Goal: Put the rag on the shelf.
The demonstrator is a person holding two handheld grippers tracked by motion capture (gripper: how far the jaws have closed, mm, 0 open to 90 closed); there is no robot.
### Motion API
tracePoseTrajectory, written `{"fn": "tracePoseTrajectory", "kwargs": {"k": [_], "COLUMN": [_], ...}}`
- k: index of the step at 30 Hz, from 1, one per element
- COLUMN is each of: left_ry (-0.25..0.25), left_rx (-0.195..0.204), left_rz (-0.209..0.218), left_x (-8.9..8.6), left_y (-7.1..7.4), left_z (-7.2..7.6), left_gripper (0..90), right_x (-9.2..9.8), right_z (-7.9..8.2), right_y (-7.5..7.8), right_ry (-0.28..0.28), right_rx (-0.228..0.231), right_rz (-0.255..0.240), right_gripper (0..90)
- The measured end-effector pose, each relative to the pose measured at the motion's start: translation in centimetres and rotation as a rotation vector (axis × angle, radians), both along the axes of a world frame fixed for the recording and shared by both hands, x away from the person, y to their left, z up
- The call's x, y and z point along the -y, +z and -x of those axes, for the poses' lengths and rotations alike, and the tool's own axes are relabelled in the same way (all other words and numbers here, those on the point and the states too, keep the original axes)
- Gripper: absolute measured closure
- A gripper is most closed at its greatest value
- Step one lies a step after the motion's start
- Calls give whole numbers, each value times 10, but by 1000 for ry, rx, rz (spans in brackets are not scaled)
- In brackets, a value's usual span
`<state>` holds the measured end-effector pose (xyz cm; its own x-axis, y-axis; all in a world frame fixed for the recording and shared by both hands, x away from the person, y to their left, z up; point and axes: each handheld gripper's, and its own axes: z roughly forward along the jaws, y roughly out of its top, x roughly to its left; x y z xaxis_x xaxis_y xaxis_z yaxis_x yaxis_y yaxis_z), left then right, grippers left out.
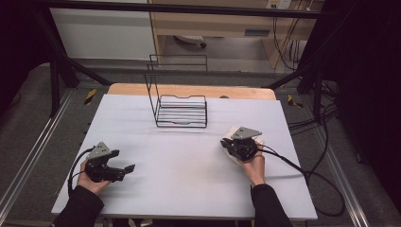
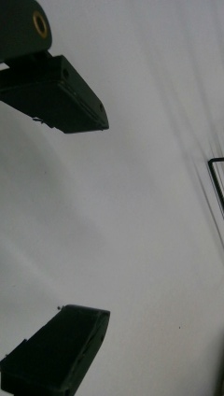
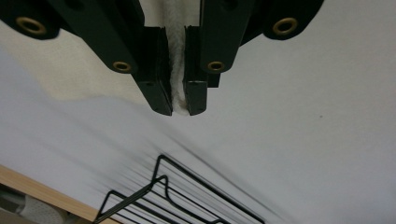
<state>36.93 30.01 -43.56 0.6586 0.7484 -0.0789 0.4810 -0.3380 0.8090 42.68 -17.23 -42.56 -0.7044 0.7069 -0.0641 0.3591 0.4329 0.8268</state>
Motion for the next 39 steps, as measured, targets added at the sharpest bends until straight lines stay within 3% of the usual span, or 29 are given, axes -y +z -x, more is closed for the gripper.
{"fn": "tracePoseTrajectory", "kwargs": {"k": [6, 15, 27, 30, 33, 35, 39], "left_ry": [-2, -3, -3, -4, -2, -1, -1], "left_rx": [0, 1, -4, -5, -6, -9, -13], "left_rz": [-1, 0, 3, 2, 4, 9, 10], "left_x": [1, 1, 1, 2, 2, 3, 7], "left_y": [0, 1, 1, 1, 2, 2, 4], "left_z": [0, 0, 0, 1, 1, 1, 2], "left_gripper": [79, 79, 79, 79, 79, 79, 81], "right_x": [-18, -59, -91, -96, -96, -92, -72], "right_z": [11, 28, 45, 45, 42, 41, 36], "right_y": [-1, -4, -8, -13, -14, -8, 7], "right_ry": [77, 217, 310, 313, 307, 291, 221], "right_rx": [-18, -37, -69, -82, -105, -84, -38], "right_rz": [2, 6, -26, -12, -30, -49, -90], "right_gripper": [821, 819, 815, 800, 702, 597, 479]}}
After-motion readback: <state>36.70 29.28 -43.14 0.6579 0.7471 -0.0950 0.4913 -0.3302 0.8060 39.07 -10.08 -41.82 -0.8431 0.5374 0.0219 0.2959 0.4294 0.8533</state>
